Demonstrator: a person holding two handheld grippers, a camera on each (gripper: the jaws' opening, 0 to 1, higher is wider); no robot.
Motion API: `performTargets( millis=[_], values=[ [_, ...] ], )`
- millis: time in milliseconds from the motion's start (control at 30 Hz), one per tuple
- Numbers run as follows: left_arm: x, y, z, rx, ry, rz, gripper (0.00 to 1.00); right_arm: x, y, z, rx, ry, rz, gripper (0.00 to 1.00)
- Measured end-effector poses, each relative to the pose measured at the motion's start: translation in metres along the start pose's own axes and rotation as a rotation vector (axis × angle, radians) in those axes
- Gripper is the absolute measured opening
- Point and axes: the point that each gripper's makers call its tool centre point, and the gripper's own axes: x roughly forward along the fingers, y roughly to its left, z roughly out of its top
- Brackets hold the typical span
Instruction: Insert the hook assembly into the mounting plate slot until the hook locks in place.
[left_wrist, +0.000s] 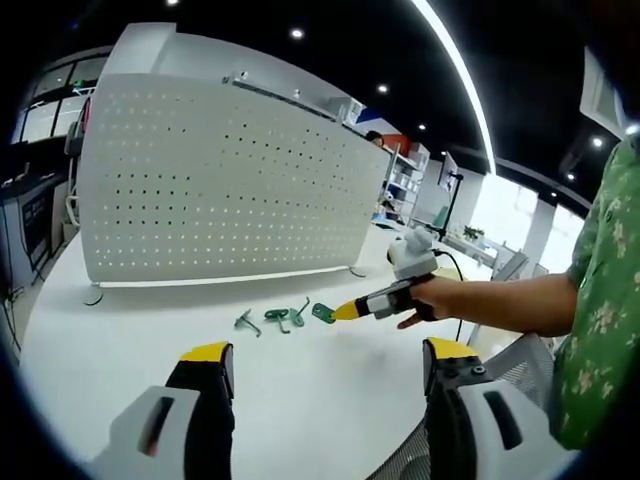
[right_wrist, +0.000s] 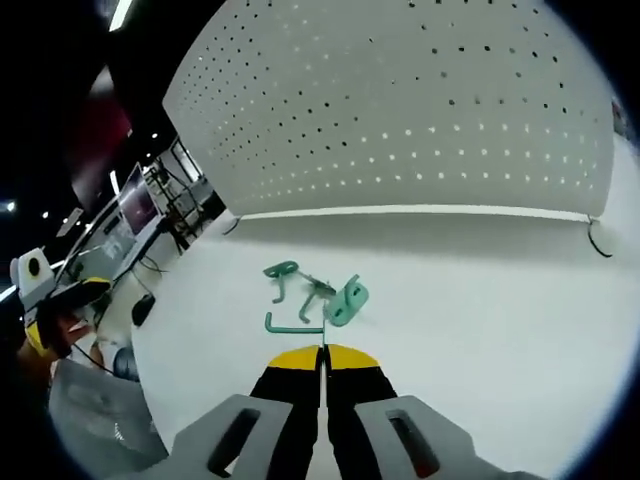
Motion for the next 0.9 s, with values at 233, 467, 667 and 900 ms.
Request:
performTargets(
  millis=[233,467,667,900],
  values=[
    [-0.002,0.000,0.008,0.019,-0.009,0.000,0.79,-0.010,0.017,0.024,-0.022,-0.063,0.018,0.00],
    [-0.002,-0.001,0.018,0.044,-0.023,-0.006,0.78,-0.017,0.035,0.046,-0.038,-0.119,0.036,0.00],
    [0.000,-0.001,0.030,0.074,-0.035,-0.013,0.78,-0.025,0.051,0.065,-0.057,-0.168,0.051,0.00],
    [0.001,0.000,0.050,0.104,-0.070,-0.021,0.78,-0.035,0.066,0.086,-0.061,-0.225,0.063,0.00]
  ],
)
